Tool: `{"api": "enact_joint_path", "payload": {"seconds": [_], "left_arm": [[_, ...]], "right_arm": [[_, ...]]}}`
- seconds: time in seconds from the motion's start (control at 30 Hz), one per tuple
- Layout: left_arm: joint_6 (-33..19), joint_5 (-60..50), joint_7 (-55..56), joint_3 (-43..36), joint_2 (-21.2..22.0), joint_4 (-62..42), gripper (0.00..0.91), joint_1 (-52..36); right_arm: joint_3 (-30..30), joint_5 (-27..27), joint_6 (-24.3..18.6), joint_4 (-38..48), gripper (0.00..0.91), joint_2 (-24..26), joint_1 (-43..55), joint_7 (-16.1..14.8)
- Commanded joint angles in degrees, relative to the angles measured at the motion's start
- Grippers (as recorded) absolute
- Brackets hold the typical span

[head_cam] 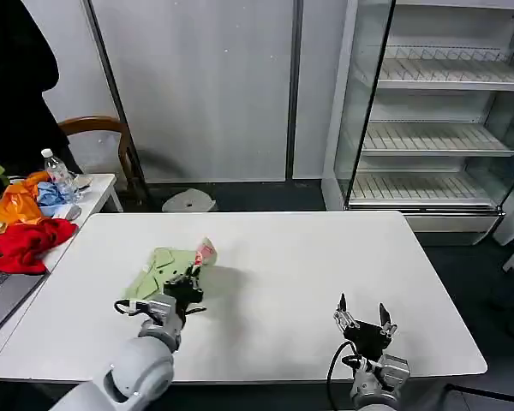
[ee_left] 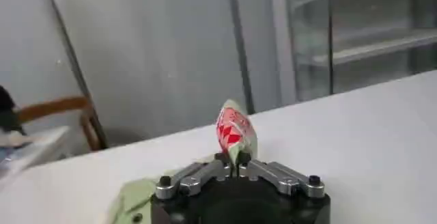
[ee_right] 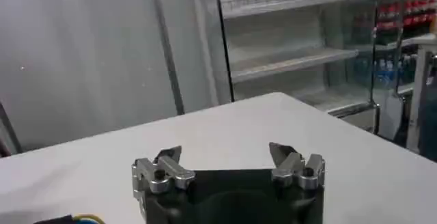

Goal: Fold and organize the clothes.

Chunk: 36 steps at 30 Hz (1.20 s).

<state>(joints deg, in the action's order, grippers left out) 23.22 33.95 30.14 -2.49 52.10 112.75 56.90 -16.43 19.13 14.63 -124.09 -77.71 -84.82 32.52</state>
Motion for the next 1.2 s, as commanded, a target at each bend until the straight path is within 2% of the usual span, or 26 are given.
{"api": "enact_joint_path", "payload": {"seconds": [0.03, 0.33, 0.67, 0.7, 0.73, 1.0, 1.2], "left_arm": [[-0.26, -1.56, -0.45, -4.14, 9.23, -2.01, 0.010, -0.39], [-0.40, -3.93, -0.88, -6.29, 16.02, -4.66, 0.020, -1.10], [-0.82, -5.47, -1.01, -8.18, 19.69, -6.73, 0.020, -1.96], [-0.88, -5.83, -1.18, -8.27, 19.88, -6.89, 0.091, -2.02], [-1.37, -6.00, -1.28, -8.32, 19.99, -7.02, 0.907, -2.07], [-6.68, -5.84, -3.50, -7.88, 20.52, -7.38, 0.907, -3.26], [-7.68, -5.38, -3.74, -7.46, 20.03, -7.28, 0.907, -3.45]], "right_arm": [[0.45, -0.83, 0.25, 0.05, 0.907, -0.49, 0.20, 0.14], [0.35, -1.02, 0.41, -0.35, 0.907, -0.44, -0.16, 0.28], [0.53, -1.05, 0.29, 0.19, 0.907, -0.70, -0.15, 0.21], [0.57, -1.04, 0.30, 0.20, 0.907, -0.73, -0.12, 0.23], [0.60, -1.06, 0.31, 0.22, 0.907, -0.72, -0.10, 0.23], [1.04, -1.20, 0.26, 0.69, 0.907, -0.81, 0.06, 0.18], [1.45, -1.41, 0.25, 1.06, 0.907, -1.01, 0.34, 0.18]]}}
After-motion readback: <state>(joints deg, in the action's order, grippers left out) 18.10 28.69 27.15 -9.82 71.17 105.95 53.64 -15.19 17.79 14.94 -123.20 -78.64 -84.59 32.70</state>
